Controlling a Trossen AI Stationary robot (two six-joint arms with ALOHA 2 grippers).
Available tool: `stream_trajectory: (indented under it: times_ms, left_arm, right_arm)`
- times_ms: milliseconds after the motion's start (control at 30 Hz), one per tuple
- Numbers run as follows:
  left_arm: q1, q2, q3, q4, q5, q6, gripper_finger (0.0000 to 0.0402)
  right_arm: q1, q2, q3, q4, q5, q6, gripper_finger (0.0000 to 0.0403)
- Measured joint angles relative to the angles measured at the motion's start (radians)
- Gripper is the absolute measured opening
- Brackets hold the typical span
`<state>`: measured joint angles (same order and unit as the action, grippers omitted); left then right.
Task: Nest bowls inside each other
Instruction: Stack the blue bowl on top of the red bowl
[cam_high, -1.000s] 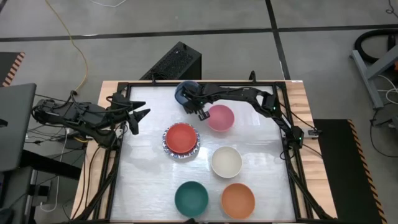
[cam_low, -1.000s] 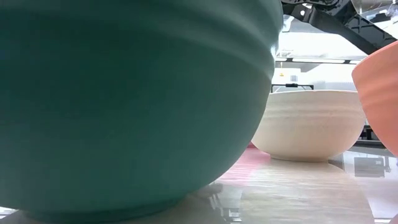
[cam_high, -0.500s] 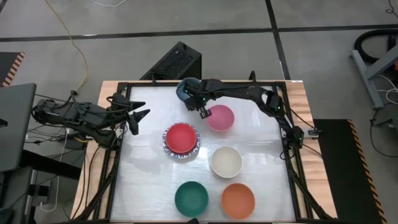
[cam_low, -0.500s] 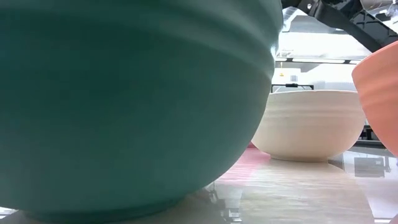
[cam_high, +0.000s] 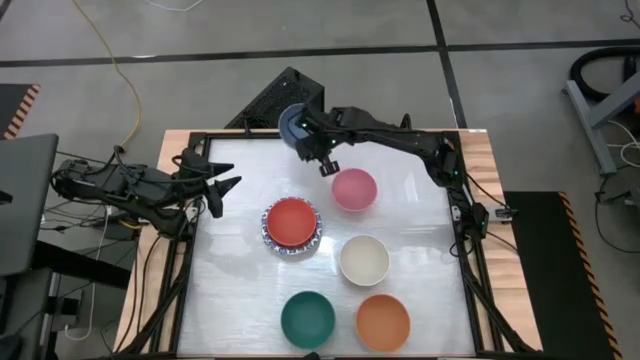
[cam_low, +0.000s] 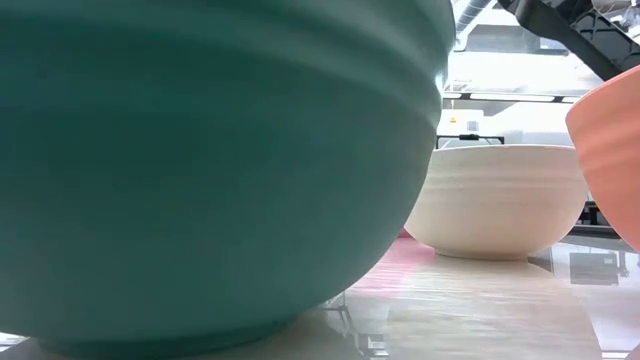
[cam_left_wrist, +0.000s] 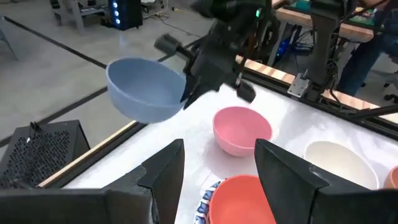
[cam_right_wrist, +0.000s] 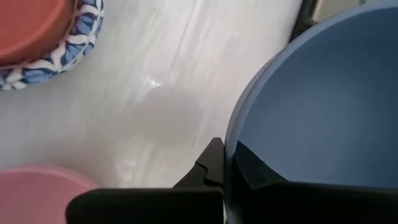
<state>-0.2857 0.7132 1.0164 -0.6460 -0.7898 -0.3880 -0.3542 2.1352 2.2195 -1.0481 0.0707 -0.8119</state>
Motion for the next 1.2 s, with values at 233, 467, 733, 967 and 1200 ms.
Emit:
stream_trajectory:
  times_ms: [233,467,733,967,1200]
  left_arm:
    - [0.0,0.0,0.0,0.0,0.0,0.01,0.0185]
    - [0.0,0.0,0.0,0.0,0.0,0.01,0.0185]
    - [0.0,0.0,0.0,0.0,0.0,0.01,0.0185]
    - [0.0,0.0,0.0,0.0,0.0,0.009,0.0185]
    - [0.0,0.0,0.0,0.0,0.0,-0.019,0.0185]
  right_arm:
    - [0.0,-0.003,0.062,-0.014,-0.005,0.003,0.0012]
    - [0.026,-0.002,0.062,-0.051,-0.078,0.001,0.0012]
    - [0.094,-0.002,0.062,-0.083,-0.155,-0.043,0.0012]
    - [0.175,-0.001,0.062,-0.097,-0.157,-0.113,0.0012]
    - [0.244,-0.001,0.062,-0.151,-0.158,-0.258,0.0012]
